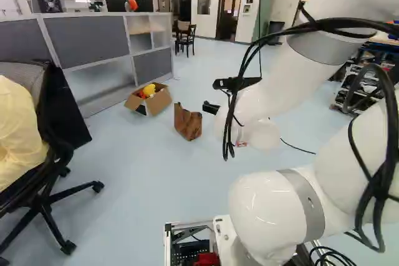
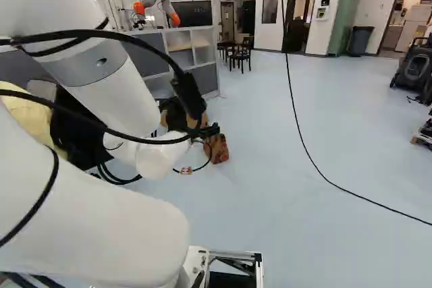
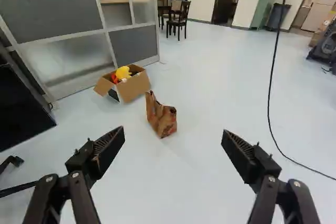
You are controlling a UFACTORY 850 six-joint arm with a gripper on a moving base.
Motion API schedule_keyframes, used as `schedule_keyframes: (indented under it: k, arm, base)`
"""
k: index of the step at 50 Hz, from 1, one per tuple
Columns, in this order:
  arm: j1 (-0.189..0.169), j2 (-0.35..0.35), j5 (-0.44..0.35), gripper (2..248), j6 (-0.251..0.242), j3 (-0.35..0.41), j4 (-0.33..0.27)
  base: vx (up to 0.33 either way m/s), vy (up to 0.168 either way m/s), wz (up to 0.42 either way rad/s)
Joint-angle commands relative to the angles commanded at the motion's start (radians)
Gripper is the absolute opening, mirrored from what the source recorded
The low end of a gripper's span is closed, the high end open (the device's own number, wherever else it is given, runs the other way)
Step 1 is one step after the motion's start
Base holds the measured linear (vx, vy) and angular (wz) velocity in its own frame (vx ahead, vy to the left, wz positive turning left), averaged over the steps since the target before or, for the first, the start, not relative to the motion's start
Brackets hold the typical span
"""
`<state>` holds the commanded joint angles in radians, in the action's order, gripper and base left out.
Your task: Pick up the grocery bag from the ground
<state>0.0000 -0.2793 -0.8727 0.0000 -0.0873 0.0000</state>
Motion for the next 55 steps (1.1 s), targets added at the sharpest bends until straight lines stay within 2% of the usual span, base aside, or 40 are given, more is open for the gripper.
schedule_keyframes:
  k: [55]
  arm:
    - [0.0, 0.0, 0.0, 247, 0.0, 0.0, 0.0]
  base:
    - [0.254, 0.037, 0.009]
